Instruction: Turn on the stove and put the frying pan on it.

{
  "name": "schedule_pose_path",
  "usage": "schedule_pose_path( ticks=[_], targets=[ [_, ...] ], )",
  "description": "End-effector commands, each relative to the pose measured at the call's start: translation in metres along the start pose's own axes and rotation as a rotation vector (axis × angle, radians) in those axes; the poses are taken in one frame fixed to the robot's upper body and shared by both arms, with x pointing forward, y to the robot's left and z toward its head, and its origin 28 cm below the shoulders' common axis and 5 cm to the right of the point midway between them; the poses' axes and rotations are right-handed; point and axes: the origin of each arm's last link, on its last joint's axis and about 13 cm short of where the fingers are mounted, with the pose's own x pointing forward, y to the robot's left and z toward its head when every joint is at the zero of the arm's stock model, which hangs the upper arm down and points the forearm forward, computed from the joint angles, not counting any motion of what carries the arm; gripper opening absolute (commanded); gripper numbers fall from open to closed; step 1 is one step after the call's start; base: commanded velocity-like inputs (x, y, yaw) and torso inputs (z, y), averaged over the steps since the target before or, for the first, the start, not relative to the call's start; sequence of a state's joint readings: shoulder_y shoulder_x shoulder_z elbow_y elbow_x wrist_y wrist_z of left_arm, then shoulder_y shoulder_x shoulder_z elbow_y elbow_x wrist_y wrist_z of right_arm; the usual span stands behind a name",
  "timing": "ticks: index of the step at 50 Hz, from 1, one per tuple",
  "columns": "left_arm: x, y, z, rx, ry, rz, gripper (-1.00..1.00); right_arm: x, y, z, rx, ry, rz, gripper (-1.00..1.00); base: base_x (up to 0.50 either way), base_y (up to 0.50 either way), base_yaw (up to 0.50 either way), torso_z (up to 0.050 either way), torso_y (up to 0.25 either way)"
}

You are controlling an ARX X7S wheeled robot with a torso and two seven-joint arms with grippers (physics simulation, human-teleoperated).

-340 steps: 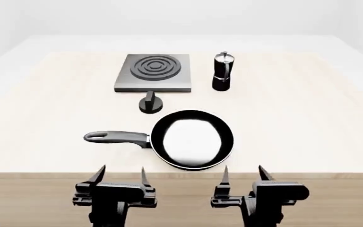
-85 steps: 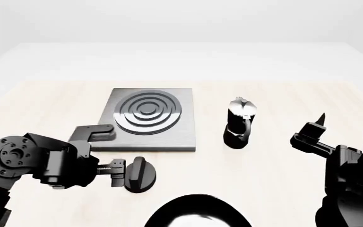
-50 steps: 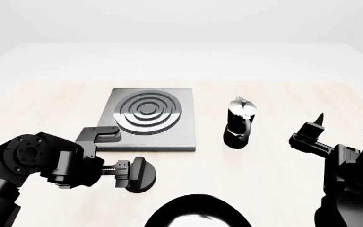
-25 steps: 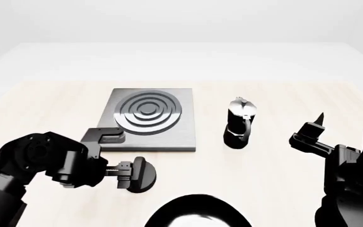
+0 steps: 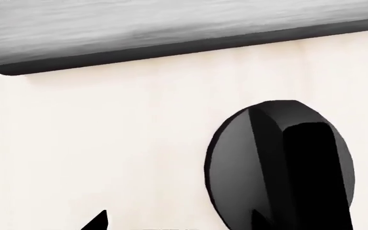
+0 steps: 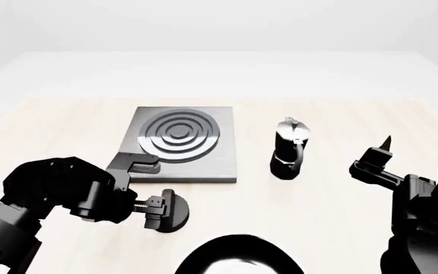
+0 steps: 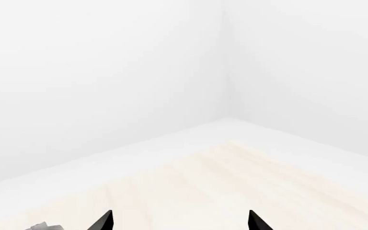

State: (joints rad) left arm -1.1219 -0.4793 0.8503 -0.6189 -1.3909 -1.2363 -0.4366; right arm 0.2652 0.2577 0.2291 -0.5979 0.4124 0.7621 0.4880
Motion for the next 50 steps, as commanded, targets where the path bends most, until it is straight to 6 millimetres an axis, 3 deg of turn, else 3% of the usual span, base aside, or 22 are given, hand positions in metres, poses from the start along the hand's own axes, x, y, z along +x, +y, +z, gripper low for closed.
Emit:
schedule_pose_path(
  ticks=[1,28,42,50],
  targets=[
    [0.005,-0.030,0.003,0.020,-0.004,-0.203,1.00,0.000,-0.002,0.000,0.025,0.005,0.000,1.00,0.00,0.00,0.00,0.000,0.000],
    [0.006,-0.040,0.010,0.061,-0.033,-0.232,1.00,0.000,-0.002,0.000,0.027,0.003,-0.001,1.00,0.00,0.00,0.00,-0.001,0.000],
    [-0.002,-0.021,0.042,-0.216,-0.204,-0.061,1.00,0.000,-0.002,0.001,0.028,0.002,-0.001,1.00,0.00,0.00,0.00,0.000,0.000],
    [-0.010,-0.019,0.048,-0.258,-0.249,-0.028,1.00,0.000,-0.002,0.001,0.027,0.003,0.001,1.00,0.00,0.00,0.00,0.000,0.000]
  ],
)
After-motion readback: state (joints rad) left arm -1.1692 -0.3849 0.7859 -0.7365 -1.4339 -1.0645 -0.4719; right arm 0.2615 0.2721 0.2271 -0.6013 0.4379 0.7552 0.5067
